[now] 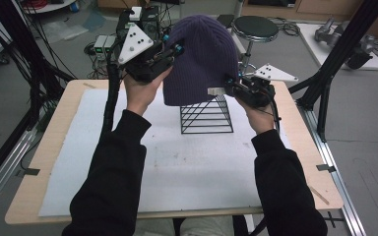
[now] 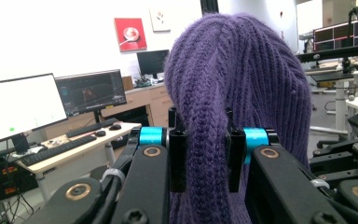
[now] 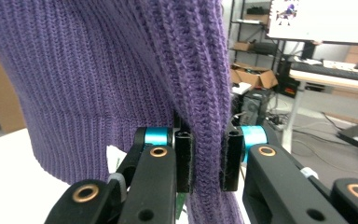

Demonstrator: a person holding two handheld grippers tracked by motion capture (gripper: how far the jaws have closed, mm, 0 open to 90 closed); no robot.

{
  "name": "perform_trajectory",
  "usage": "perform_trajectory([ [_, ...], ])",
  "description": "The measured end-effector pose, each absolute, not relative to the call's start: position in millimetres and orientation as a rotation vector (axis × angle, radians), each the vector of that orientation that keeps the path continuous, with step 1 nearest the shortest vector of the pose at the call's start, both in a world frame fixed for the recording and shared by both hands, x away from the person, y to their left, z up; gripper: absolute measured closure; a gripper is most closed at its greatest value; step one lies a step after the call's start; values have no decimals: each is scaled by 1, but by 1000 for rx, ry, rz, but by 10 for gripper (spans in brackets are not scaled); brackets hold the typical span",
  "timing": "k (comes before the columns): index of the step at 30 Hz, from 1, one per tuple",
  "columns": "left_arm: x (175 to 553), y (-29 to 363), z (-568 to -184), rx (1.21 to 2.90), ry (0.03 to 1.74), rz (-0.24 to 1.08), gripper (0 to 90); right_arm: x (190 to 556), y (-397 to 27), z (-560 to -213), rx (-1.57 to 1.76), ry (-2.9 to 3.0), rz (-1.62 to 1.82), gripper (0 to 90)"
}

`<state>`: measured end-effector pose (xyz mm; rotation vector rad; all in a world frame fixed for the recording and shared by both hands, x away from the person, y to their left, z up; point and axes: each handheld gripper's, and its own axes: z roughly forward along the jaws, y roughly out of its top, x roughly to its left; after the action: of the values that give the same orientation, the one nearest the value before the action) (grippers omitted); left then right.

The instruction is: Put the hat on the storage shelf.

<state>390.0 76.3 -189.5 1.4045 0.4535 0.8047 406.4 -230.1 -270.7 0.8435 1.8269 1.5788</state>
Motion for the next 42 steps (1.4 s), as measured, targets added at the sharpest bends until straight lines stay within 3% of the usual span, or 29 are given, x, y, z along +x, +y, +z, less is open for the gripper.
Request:
perform_trajectory([
  [27, 425, 40, -199, 1470, 432, 925, 774, 430, -236, -285, 976, 1721, 1362, 799],
  [42, 423, 35, -201, 1488, 414, 956, 768, 425, -234, -291, 982, 1718, 1363, 791],
])
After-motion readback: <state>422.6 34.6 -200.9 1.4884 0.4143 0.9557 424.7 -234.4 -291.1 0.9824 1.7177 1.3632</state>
